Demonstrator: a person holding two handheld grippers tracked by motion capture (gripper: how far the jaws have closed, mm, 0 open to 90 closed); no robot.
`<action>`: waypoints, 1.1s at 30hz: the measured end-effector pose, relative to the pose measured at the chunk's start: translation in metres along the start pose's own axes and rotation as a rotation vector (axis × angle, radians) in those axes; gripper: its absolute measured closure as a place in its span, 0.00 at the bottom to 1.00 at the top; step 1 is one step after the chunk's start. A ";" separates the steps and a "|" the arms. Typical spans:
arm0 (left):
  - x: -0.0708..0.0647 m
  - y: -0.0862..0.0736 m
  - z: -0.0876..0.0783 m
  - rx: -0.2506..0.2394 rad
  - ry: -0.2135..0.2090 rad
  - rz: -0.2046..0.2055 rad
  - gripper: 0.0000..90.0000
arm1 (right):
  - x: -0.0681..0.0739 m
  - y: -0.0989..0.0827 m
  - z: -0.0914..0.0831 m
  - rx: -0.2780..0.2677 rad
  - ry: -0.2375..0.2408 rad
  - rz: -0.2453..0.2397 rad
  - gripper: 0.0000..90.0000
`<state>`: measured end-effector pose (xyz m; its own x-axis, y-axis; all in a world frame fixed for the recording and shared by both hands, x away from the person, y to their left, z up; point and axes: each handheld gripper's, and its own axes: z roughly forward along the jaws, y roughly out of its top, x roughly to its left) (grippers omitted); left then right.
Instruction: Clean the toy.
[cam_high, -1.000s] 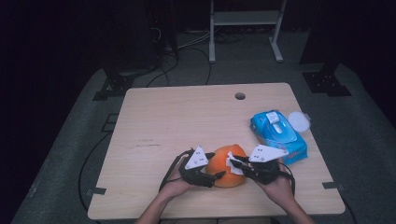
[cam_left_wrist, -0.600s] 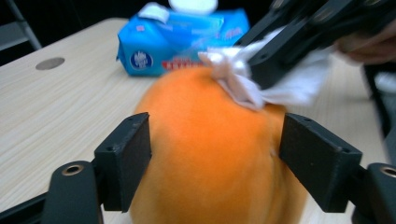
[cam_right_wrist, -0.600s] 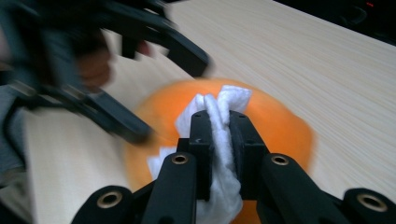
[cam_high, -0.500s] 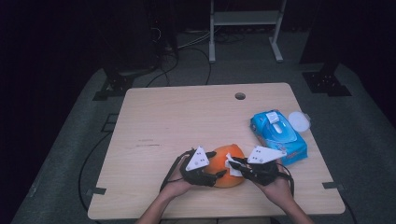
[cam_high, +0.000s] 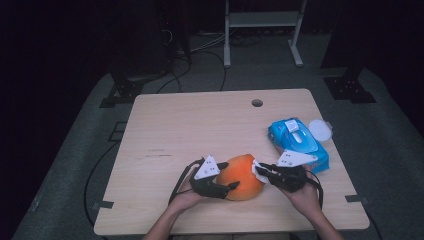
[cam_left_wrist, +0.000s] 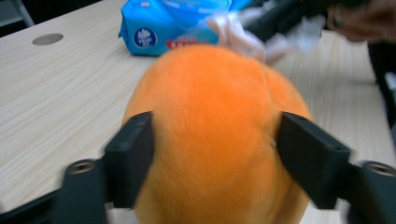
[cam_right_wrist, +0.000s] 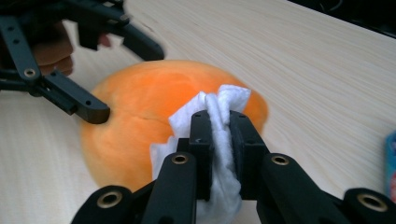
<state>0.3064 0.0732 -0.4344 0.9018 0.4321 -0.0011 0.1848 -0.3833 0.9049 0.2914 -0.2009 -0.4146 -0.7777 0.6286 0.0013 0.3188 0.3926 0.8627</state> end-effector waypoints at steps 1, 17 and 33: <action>0.000 0.003 0.000 -0.009 0.006 -0.005 0.16 | 0.004 0.001 0.000 -0.008 0.014 -0.006 0.89; -0.008 -0.006 0.004 0.036 -0.007 0.065 0.32 | -0.007 -0.001 -0.001 -0.005 0.020 0.046 0.89; -0.017 -0.003 0.005 0.039 -0.015 0.108 0.31 | -0.014 -0.003 -0.004 -0.010 0.018 0.079 0.89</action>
<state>0.2922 0.0624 -0.4395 0.9229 0.3745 0.0891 0.1007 -0.4584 0.8830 0.2994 -0.2132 -0.4150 -0.7600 0.6453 0.0780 0.3737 0.3356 0.8647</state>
